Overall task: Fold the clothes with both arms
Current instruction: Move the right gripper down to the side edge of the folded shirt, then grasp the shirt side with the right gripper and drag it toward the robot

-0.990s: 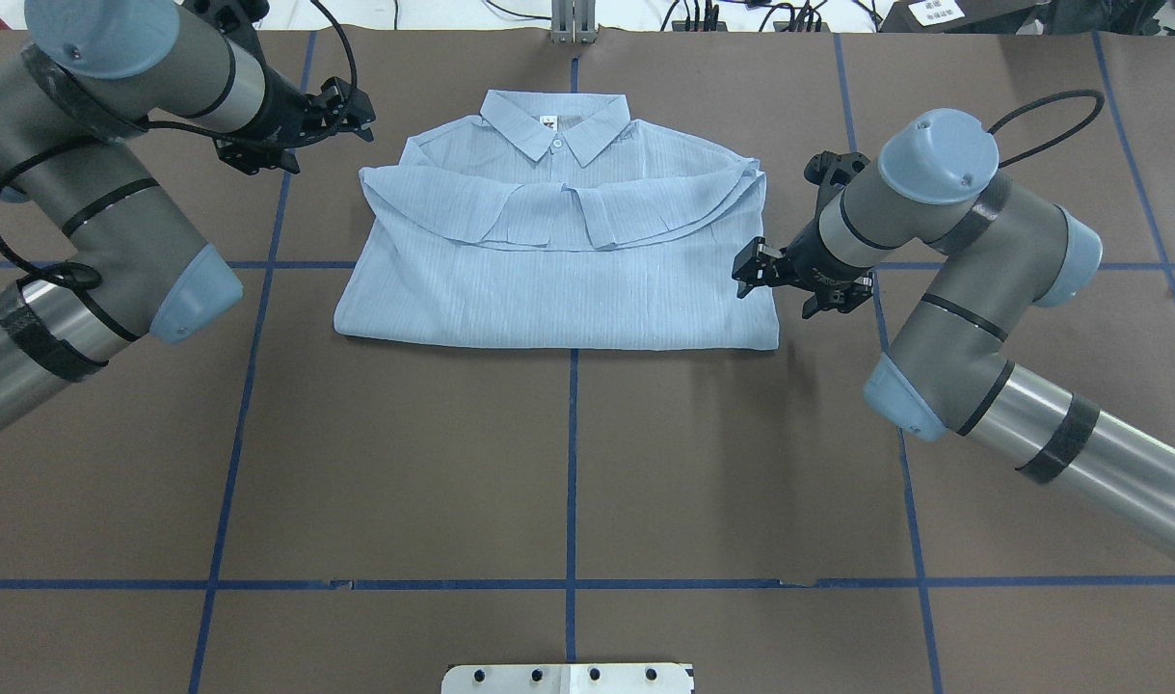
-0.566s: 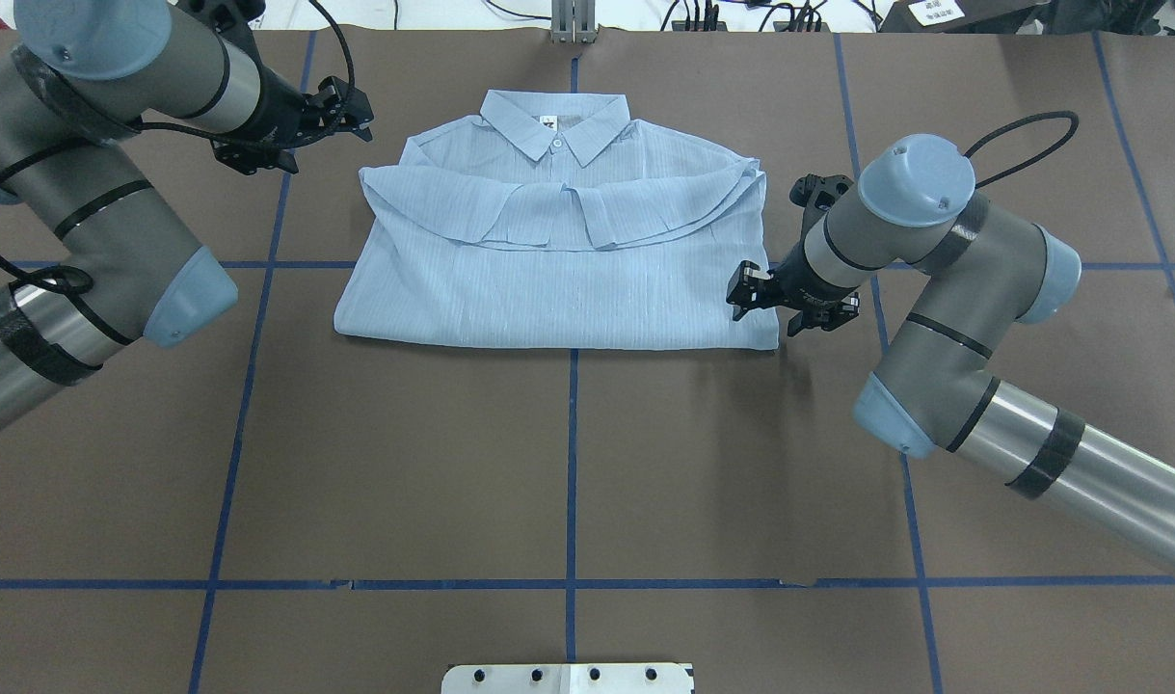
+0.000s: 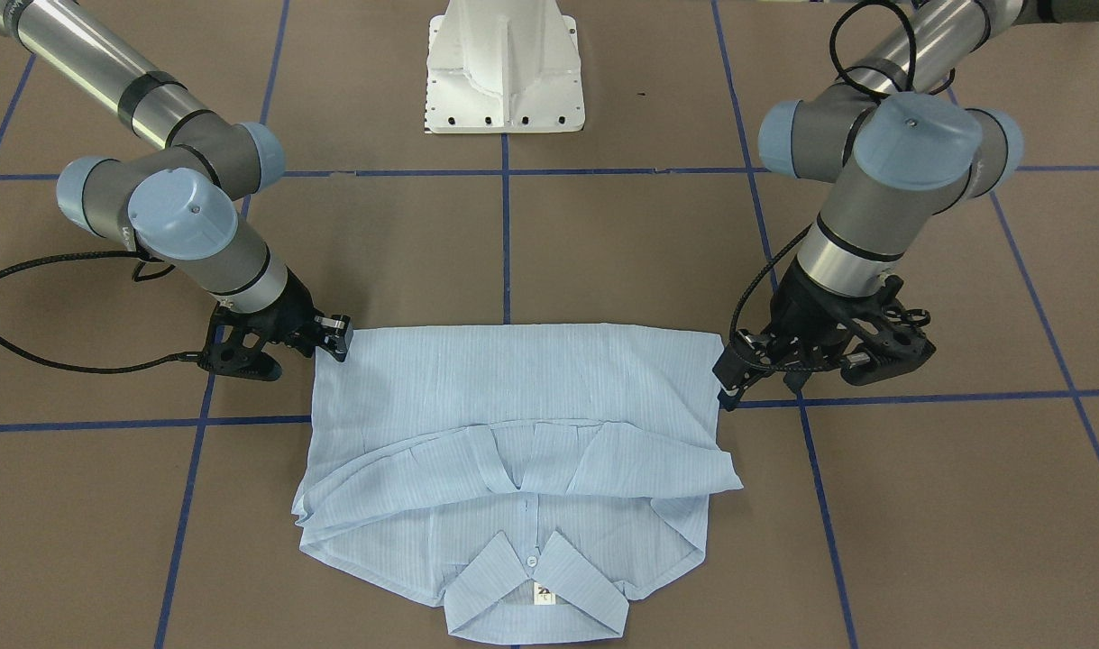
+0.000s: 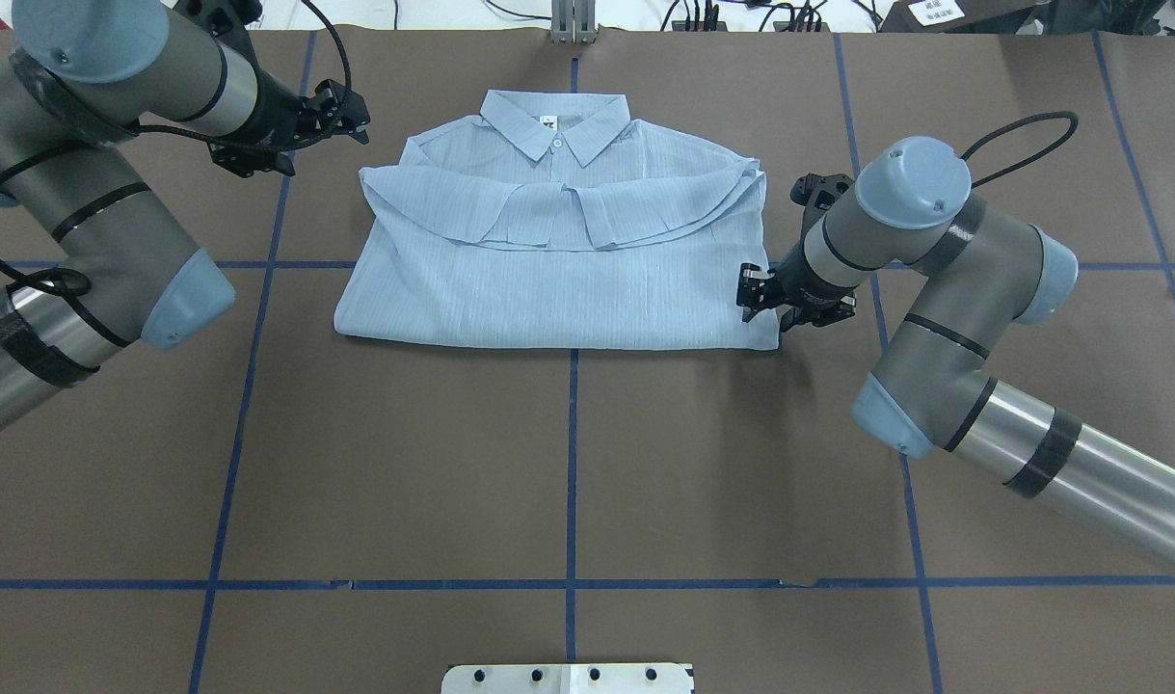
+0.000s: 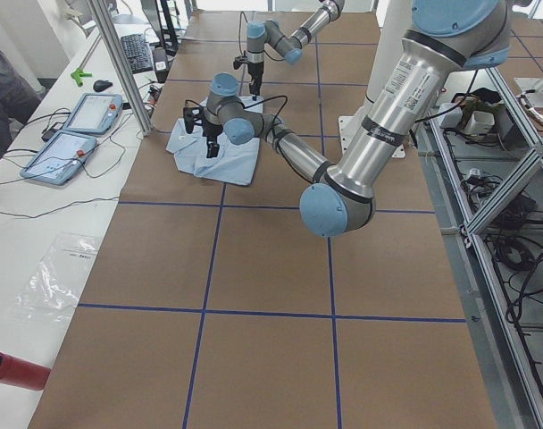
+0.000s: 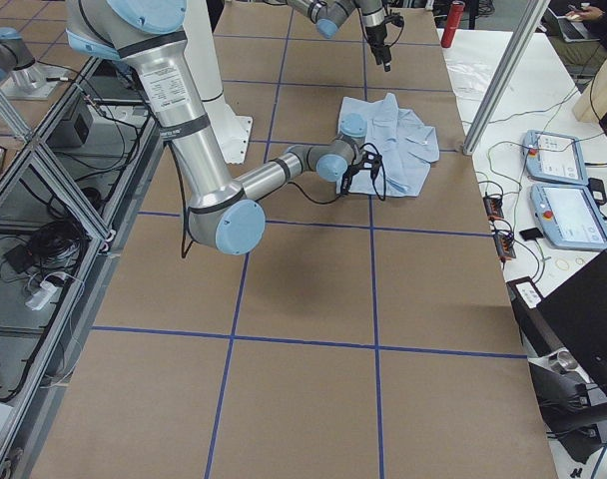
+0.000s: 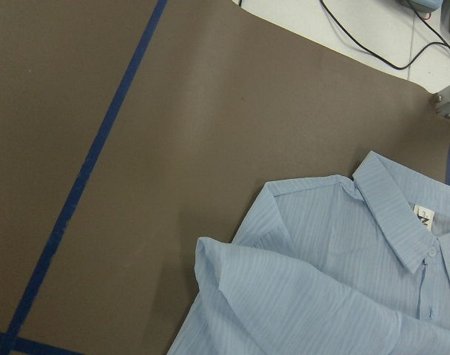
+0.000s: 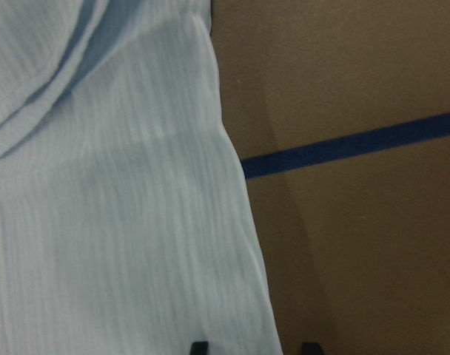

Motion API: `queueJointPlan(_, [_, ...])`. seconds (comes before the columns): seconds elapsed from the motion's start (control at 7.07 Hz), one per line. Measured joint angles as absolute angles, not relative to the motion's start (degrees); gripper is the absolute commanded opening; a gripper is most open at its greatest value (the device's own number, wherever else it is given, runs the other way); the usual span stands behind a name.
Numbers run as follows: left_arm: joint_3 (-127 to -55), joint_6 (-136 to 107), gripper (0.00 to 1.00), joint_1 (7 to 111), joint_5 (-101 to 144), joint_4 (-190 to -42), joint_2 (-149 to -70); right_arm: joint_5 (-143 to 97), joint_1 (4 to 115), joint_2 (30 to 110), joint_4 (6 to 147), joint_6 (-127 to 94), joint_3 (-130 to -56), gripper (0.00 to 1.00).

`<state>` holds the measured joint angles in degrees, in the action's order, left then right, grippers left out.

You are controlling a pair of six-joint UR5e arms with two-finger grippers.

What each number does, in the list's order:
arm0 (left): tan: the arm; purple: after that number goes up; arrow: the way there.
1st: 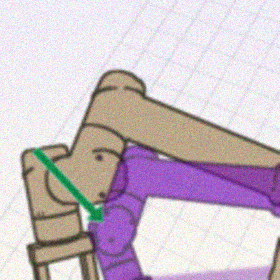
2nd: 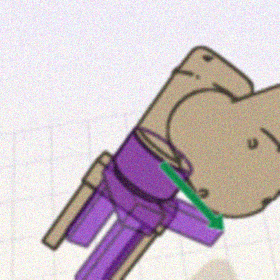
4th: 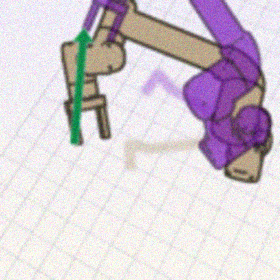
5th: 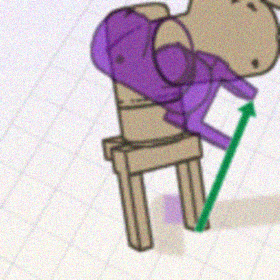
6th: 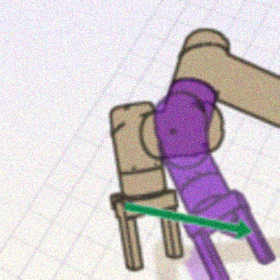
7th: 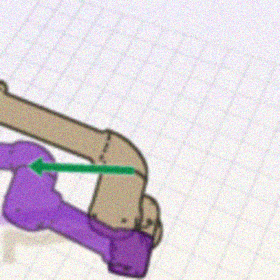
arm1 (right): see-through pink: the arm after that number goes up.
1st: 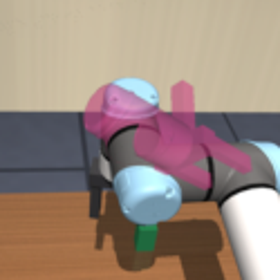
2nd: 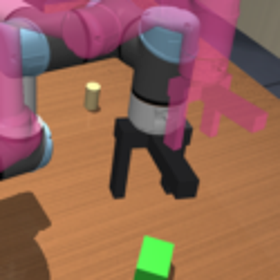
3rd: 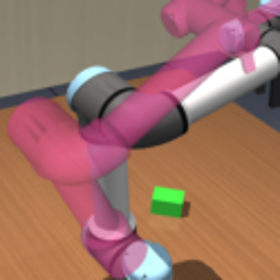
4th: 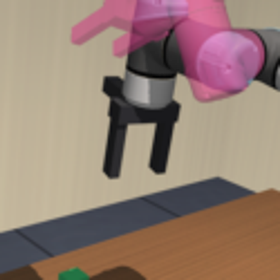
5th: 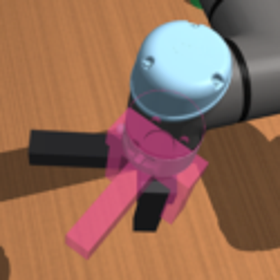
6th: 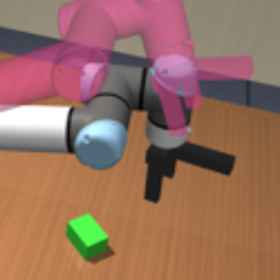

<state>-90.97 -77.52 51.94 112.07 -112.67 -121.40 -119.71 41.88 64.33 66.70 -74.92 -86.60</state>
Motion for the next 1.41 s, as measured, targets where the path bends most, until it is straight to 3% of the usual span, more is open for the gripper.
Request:
queueJointPlan(0.14, [-91.0, -77.5, 1.00, 51.9, 112.1, -112.7, -121.4, -119.6, 42.0, 64.3, 66.7, -75.1, -86.6, 0.00])
queueJointPlan(0.71, [-91.1, -77.5, 0.99, 52.2, 112.0, -112.7, -121.4, -119.7, 42.0, 65.2, 66.6, -75.8, -88.2, 0.00])
queueJointPlan(1.41, [-97.0, -77.5, 0.99, 54.0, 110.6, -111.0, -118.1, -120.3, 36.1, 87.2, 66.6, -75.8, -113.1, 0.00])
